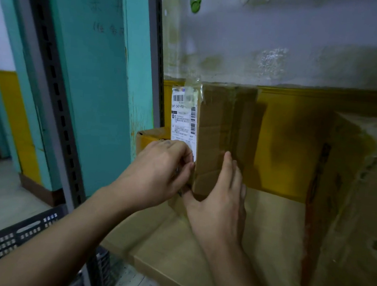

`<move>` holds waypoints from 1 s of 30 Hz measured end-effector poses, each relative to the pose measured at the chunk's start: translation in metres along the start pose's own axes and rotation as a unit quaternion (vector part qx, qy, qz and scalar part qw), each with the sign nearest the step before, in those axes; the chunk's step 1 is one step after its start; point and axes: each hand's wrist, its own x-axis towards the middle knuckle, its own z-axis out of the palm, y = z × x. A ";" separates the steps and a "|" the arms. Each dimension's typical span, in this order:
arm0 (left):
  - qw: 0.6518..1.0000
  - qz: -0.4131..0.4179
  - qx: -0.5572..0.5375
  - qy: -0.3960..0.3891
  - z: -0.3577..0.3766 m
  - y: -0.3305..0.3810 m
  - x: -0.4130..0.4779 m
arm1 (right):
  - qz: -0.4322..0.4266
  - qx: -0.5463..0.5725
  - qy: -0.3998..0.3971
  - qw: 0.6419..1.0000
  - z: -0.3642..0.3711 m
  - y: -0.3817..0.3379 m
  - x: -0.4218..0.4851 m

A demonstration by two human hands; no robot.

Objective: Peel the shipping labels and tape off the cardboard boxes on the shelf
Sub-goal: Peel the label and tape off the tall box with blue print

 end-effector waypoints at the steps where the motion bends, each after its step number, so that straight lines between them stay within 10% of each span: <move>1: 1.000 -0.001 0.007 0.000 0.000 0.001 0.000 | -0.001 -0.002 0.003 1.000 -0.001 0.000 0.000; 30: 0.990 0.087 0.050 -0.096 -0.024 -0.008 0.022 | -0.034 0.009 -0.004 0.999 -0.002 0.003 0.001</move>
